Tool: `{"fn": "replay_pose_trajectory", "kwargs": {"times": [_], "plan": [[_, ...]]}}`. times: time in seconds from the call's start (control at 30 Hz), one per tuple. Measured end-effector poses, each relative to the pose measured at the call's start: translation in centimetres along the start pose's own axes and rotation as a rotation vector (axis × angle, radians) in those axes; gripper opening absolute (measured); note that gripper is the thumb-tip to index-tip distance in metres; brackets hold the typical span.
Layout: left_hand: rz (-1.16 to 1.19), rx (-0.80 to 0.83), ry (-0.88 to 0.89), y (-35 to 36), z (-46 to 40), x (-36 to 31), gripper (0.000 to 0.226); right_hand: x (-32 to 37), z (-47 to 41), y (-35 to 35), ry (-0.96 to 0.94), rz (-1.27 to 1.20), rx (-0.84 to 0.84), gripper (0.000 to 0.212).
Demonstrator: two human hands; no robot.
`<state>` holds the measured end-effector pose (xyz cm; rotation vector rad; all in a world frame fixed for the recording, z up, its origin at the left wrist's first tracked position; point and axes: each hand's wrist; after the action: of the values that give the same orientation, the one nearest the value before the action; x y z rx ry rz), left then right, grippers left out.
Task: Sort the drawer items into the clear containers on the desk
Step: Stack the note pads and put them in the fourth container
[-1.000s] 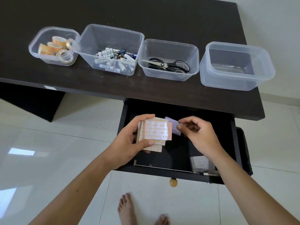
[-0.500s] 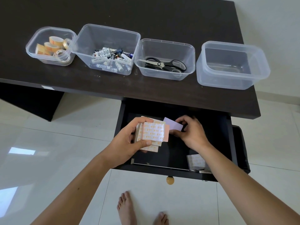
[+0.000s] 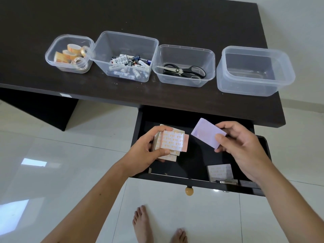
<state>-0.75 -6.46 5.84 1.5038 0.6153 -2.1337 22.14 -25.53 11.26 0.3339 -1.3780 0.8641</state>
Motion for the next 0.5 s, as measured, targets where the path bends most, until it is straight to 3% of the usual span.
{"fn": "replay_pose_trajectory", "kwargs": {"times": [0.23, 0.5], "plan": [[-0.025, 0.006, 0.026, -0.1, -0.1, 0.2, 0.064, 2.2, 0.6, 4.4, -0.020, -0.002, 0.191, 0.021], [0.080, 0.003, 0.056, -0.2, 0.0, 0.0, 0.067, 0.9, -0.4, 5.9, -0.043, 0.176, 0.110, 0.023]]}}
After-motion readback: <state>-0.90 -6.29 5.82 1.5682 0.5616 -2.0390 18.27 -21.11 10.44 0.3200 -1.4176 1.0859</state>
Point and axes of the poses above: each hand's wrist, its own z-axis away from the middle knuckle, its own y-axis out of the palm, x = y × z, and after that the axes turned 10 degrees about -x, right-handed
